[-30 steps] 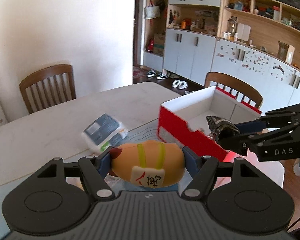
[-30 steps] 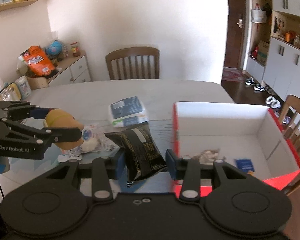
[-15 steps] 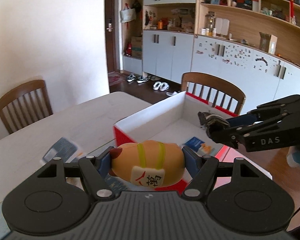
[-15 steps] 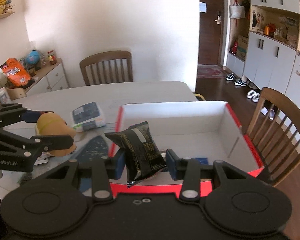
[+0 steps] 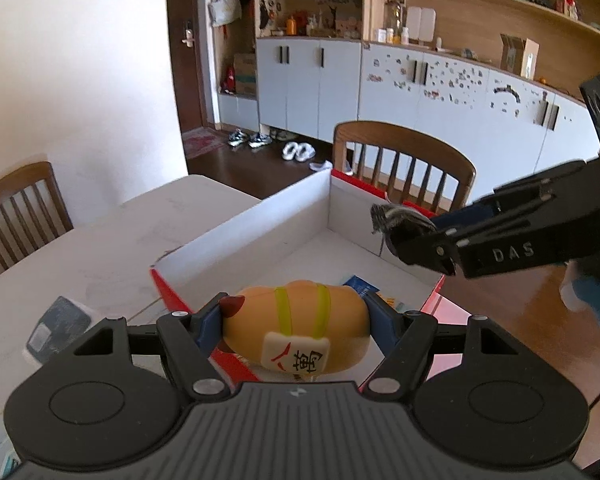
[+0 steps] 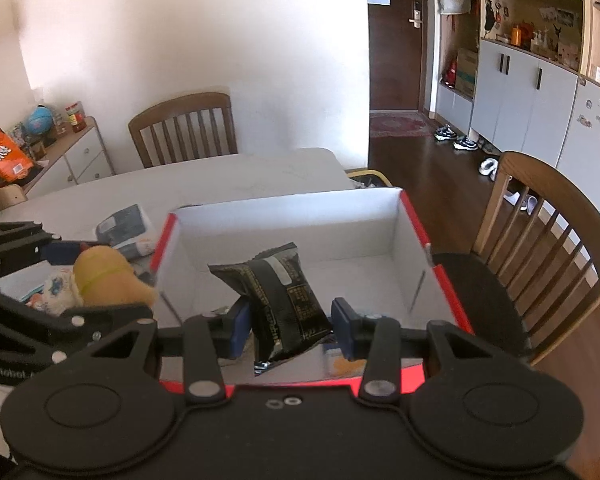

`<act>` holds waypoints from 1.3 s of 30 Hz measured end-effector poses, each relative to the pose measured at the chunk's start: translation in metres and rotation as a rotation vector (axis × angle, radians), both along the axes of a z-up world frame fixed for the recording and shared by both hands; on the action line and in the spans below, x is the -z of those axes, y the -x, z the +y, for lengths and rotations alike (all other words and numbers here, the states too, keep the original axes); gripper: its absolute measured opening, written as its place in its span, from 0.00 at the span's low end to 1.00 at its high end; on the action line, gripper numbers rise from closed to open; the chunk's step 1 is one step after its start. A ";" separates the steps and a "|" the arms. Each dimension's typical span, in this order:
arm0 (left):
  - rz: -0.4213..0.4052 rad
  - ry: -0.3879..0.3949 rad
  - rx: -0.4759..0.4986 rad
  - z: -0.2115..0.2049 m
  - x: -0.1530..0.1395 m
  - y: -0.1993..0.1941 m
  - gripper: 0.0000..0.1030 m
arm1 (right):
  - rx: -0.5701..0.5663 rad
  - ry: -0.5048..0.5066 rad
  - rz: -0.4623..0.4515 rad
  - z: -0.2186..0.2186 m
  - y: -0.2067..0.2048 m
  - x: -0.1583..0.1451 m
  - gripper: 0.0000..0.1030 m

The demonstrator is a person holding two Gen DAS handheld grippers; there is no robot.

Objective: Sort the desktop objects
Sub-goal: 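Carry the yellow bread toy and black snack bag over the red box, then open both tools to drop bread toy and black bag into the box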

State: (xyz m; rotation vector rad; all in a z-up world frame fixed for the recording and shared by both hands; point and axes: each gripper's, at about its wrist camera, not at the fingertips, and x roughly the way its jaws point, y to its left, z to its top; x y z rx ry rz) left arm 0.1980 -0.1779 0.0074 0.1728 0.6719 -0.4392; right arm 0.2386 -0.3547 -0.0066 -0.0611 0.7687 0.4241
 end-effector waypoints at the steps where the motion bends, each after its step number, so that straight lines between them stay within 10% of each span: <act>1: 0.007 -0.005 0.007 -0.003 0.001 -0.004 0.70 | 0.003 0.005 0.007 -0.001 -0.005 0.002 0.42; 39: 0.252 -0.215 0.248 -0.088 0.077 -0.114 0.70 | 0.036 0.081 0.285 0.001 -0.119 0.073 0.41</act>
